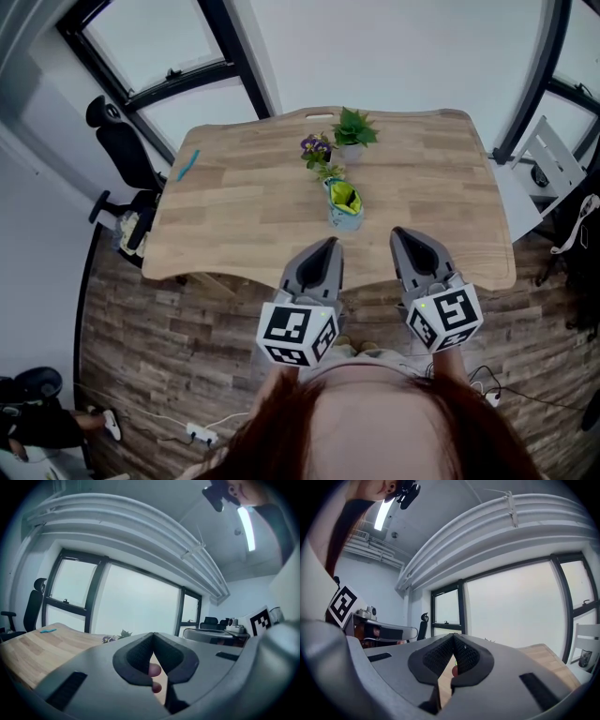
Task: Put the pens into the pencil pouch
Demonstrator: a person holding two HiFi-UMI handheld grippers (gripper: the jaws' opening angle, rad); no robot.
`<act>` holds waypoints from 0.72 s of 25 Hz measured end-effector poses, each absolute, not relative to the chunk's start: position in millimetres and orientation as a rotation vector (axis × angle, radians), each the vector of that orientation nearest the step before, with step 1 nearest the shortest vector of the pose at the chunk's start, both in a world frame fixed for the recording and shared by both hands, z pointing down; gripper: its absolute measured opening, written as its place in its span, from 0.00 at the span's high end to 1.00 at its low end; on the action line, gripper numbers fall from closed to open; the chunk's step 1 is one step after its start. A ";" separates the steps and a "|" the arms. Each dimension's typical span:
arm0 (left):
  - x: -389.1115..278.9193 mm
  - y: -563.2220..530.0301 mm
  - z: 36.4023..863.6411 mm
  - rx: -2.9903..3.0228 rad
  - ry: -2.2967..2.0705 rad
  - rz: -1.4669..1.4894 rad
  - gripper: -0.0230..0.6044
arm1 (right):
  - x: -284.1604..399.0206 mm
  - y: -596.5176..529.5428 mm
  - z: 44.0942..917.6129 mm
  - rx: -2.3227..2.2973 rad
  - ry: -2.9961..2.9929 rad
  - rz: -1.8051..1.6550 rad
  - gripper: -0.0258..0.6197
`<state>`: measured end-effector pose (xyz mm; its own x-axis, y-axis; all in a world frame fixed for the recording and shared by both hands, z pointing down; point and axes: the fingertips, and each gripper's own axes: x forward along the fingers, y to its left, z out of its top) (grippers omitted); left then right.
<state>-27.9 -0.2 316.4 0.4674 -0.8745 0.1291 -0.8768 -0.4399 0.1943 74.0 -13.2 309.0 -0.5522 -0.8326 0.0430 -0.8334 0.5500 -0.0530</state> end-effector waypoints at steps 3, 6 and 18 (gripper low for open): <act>-27.5 -1.0 317.5 2.494 -1.488 0.016 0.96 | 71.9 -13.3 309.9 1.492 -2.735 0.104 0.96; -25.9 -1.5 320.6 2.501 -1.466 0.022 0.96 | 70.6 -14.1 313.1 1.502 -2.720 0.107 0.96; -31.3 -7.6 324.8 2.503 -1.435 0.018 0.96 | 70.7 -19.3 318.1 1.553 -2.663 0.101 0.96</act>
<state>-31.3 -7.6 324.8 0.5133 -0.8473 0.1368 -0.8504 -0.4806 0.2141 70.7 -19.3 318.1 -0.4917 -0.8669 0.0820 -0.8706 0.4912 -0.0277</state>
